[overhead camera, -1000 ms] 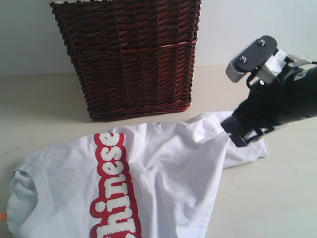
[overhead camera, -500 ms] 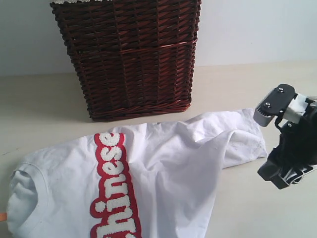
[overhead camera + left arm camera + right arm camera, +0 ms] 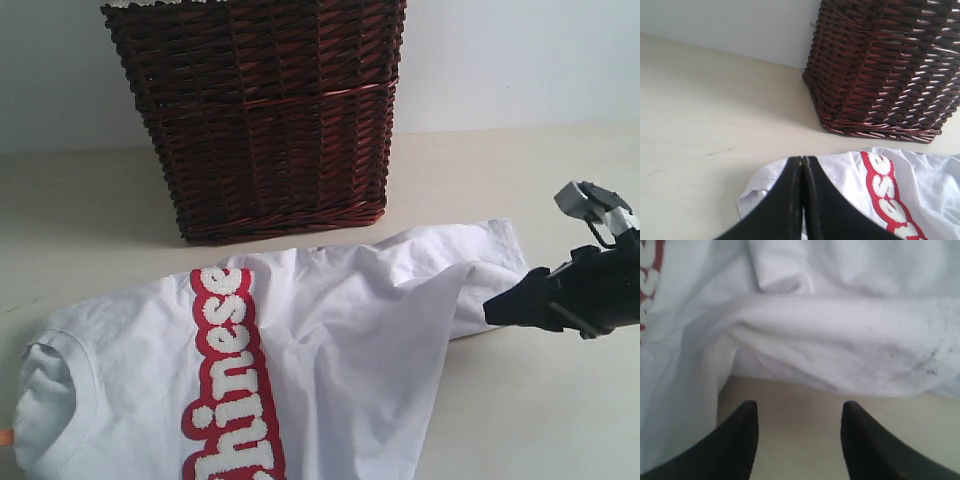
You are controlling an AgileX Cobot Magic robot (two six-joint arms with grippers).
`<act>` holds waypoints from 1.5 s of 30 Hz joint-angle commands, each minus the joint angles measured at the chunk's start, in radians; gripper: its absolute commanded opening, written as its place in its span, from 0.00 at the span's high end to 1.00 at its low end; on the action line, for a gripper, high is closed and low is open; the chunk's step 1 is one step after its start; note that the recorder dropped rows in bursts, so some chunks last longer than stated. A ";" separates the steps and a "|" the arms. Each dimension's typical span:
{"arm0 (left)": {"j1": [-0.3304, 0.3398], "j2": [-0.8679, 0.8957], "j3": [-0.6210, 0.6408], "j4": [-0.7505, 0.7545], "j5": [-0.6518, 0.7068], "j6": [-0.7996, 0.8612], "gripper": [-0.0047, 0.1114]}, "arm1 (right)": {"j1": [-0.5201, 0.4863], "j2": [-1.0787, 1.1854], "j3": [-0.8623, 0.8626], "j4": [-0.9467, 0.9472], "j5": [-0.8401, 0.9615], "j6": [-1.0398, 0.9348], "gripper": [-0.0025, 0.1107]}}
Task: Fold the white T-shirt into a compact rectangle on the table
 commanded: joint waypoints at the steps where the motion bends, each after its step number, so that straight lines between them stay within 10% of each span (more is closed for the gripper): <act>1: -0.004 -0.007 0.002 -0.003 0.001 -0.003 0.96 | -0.006 0.019 -0.006 0.060 -0.018 -0.037 0.57; 16: -0.004 -0.007 0.002 -0.003 0.005 -0.003 0.96 | -0.006 0.125 -0.079 0.099 -0.124 -0.023 0.58; 26: -0.004 -0.007 0.002 -0.003 0.005 -0.003 0.96 | -0.004 0.137 -0.125 0.046 -0.008 -0.022 0.98; 45: -0.004 -0.007 0.002 -0.003 0.005 -0.003 0.96 | -0.006 -0.297 -0.125 -0.179 0.196 0.183 0.98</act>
